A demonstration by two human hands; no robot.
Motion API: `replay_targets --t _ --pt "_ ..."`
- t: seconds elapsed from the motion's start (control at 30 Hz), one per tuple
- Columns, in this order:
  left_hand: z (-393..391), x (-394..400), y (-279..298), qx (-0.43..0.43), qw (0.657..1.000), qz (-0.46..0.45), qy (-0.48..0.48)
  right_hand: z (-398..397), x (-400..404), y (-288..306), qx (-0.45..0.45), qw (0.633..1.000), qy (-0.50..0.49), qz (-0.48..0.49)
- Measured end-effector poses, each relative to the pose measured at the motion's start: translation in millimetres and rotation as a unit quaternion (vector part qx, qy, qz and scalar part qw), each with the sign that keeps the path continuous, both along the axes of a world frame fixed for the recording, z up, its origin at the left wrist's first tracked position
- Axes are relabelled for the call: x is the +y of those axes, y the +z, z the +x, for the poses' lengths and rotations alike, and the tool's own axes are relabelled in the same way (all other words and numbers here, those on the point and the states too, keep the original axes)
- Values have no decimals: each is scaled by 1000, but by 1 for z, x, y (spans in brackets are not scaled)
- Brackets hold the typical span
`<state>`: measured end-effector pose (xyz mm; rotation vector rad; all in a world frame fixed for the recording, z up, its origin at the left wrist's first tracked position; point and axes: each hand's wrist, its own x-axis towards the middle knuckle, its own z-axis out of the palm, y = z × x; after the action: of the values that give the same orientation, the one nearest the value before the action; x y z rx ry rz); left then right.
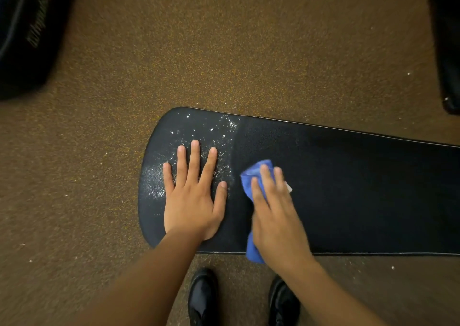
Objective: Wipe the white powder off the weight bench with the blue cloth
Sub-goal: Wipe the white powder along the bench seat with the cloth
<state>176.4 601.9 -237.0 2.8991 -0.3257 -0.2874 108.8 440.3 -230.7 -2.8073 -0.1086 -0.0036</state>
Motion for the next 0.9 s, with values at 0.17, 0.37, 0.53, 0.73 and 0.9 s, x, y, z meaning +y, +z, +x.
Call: replay_targets --t 0.17,0.37,0.53,0.73,0.9 --pt "0 0 1 5 1000 4 -2 41 -37 -4 -1 981 -189 44" --pt "0 1 0 2 1000 -5 -5 102 10 -6 -31 980 -193 35" --pt "2 3 1 6 1000 -27 -8 84 14 -3 -8 987 -159 17" --pt "9 18 12 -5 995 -103 -1 78 20 3 12 979 -202 16" --pt "35 48 10 -43 998 -48 -21 79 25 0 14 975 -219 24"
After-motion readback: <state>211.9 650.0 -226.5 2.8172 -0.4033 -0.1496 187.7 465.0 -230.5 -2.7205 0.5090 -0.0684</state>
